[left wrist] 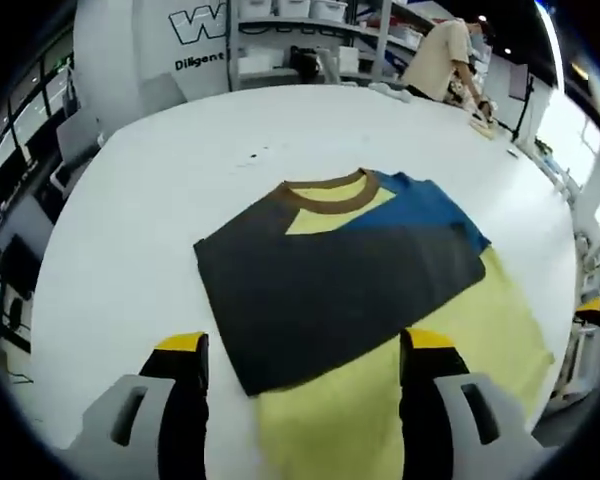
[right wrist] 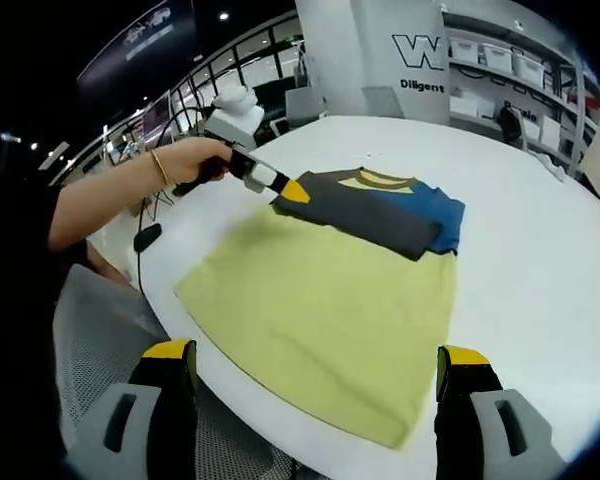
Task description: Fold the garment on the visible template until the final outline fits inside the template.
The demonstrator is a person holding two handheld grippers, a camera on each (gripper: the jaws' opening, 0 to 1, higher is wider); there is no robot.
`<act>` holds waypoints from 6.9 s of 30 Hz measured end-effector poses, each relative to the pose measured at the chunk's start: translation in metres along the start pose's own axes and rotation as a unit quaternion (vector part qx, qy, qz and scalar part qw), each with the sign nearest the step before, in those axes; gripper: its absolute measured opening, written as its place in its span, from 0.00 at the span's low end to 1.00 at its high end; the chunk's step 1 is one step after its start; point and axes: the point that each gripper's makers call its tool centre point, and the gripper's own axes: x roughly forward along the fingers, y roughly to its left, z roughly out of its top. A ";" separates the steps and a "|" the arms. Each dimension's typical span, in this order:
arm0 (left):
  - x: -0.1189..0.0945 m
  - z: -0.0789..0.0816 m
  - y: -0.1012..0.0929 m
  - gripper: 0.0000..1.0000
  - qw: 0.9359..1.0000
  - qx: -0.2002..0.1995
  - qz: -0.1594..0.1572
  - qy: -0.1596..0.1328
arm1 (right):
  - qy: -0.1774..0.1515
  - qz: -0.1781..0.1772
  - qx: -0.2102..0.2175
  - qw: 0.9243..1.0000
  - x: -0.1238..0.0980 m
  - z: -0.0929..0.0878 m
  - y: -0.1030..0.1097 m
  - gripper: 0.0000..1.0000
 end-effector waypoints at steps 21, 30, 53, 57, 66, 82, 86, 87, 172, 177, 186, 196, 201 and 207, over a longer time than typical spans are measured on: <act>0.005 -0.040 0.026 0.11 1.000 -0.004 0.017 -0.016 | -0.003 -0.001 0.018 1.000 0.001 -0.001 -0.002 0.98; 0.004 -0.039 0.026 0.09 1.000 -0.002 0.014 -0.021 | -0.002 0.000 0.019 1.000 0.002 -0.003 -0.002 0.97; -0.003 -0.044 0.064 0.09 0.999 0.003 0.045 -0.018 | 0.017 -0.008 0.018 1.000 0.003 -0.011 -0.004 0.95; -0.005 -0.045 0.071 0.09 0.999 0.003 0.052 -0.016 | 0.018 -0.011 0.021 1.000 0.004 -0.012 -0.005 0.95; -0.007 -0.046 0.082 0.09 0.998 0.009 0.062 -0.013 | 0.021 -0.012 0.023 0.999 0.006 -0.014 -0.006 0.95; -0.011 -0.049 0.080 0.36 0.999 -0.001 0.040 -0.020 | 0.006 -0.010 0.041 0.999 0.006 -0.007 -0.008 0.98; -0.014 -0.042 0.076 0.46 0.999 0.007 0.027 -0.037 | 0.010 -0.009 0.034 0.999 0.008 -0.007 -0.007 0.98; -0.015 -0.042 0.076 0.48 0.999 0.010 0.028 -0.038 | 0.011 -0.008 0.034 0.999 0.008 -0.007 -0.007 0.98; -0.119 -0.196 0.016 0.78 0.995 0.017 -0.073 0.070 | 0.061 -0.010 0.050 0.997 0.024 -0.045 -0.005 0.82; -0.126 -0.203 0.014 0.70 0.995 -0.009 -0.063 0.075 | 0.064 -0.019 0.055 0.996 0.024 -0.048 -0.008 0.78; -0.127 -0.211 0.016 0.49 0.996 -0.001 -0.021 0.083 | 0.075 -0.027 0.073 0.994 0.026 -0.054 -0.009 0.59; -0.130 -0.215 0.017 0.27 0.996 -0.011 -0.004 0.090 | 0.130 -0.079 0.044 0.987 0.031 -0.076 -0.020 0.30; -0.130 -0.217 0.016 0.21 0.996 -0.011 -0.005 0.088 | 0.142 -0.099 0.032 0.984 0.028 -0.079 -0.028 0.05; -0.130 -0.218 0.017 0.16 0.996 -0.015 -0.002 0.093 | 0.143 -0.092 0.053 0.984 0.029 -0.083 -0.027 0.04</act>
